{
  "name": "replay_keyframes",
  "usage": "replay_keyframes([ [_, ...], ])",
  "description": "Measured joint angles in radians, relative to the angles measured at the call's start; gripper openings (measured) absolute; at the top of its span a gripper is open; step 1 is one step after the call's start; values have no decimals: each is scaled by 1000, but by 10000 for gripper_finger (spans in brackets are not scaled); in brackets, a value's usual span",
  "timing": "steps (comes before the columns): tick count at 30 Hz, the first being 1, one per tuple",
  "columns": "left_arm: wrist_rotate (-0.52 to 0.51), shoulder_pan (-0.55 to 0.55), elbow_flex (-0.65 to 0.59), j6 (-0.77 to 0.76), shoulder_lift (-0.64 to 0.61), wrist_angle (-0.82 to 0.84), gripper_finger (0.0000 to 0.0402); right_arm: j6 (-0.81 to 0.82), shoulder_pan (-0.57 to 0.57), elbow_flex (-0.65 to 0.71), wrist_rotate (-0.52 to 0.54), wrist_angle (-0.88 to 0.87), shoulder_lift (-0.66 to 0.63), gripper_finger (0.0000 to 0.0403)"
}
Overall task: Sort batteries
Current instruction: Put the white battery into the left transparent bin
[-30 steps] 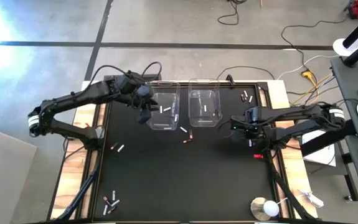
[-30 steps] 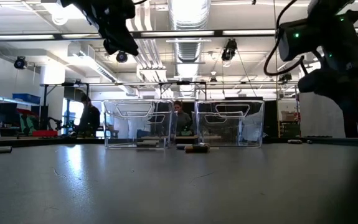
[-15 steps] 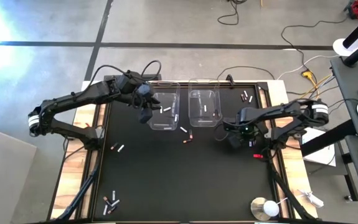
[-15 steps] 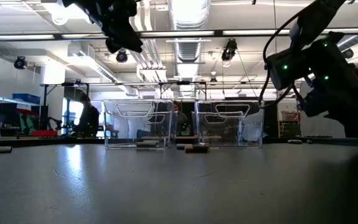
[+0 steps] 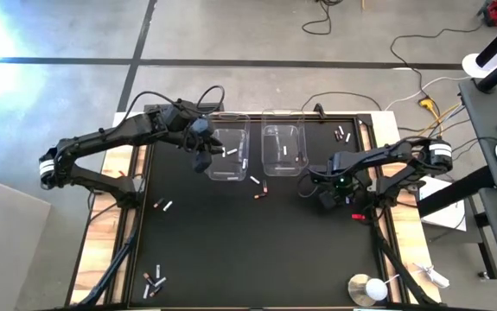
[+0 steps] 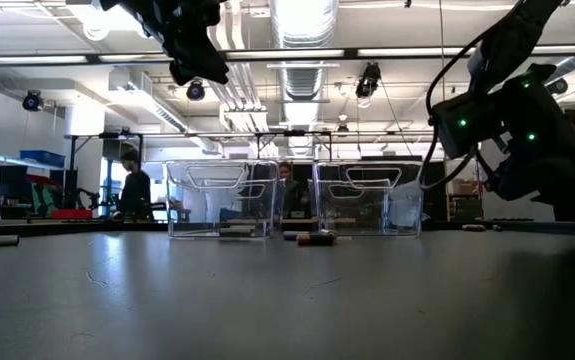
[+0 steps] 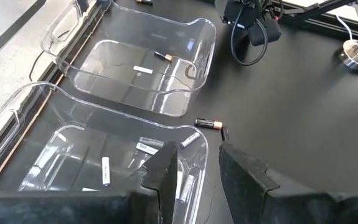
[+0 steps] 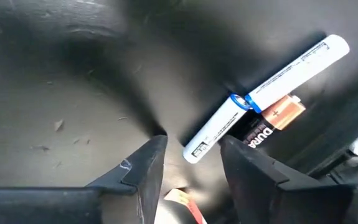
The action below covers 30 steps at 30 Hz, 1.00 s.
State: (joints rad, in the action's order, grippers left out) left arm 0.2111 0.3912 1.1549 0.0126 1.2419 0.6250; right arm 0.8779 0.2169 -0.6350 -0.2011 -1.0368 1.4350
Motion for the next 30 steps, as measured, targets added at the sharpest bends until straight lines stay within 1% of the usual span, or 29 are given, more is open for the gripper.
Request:
replay_keyframes([
  [6, -1, 0, 0, 2, 0, 0, 99, -10, 0, 0, -8, 18, 0, 132],
  [19, -2, 0, 0, 3, 0, 0, 99, -15, 0, 1, -17, 44, 0, 61],
  [23, -2, 0, 0, 3, 0, 0, 99, -17, 0, 1, -17, 45, 0, 53],
  [30, -2, 0, 0, 0, 0, 0, 99, -41, 0, 1, -15, 49, 0, 52],
])
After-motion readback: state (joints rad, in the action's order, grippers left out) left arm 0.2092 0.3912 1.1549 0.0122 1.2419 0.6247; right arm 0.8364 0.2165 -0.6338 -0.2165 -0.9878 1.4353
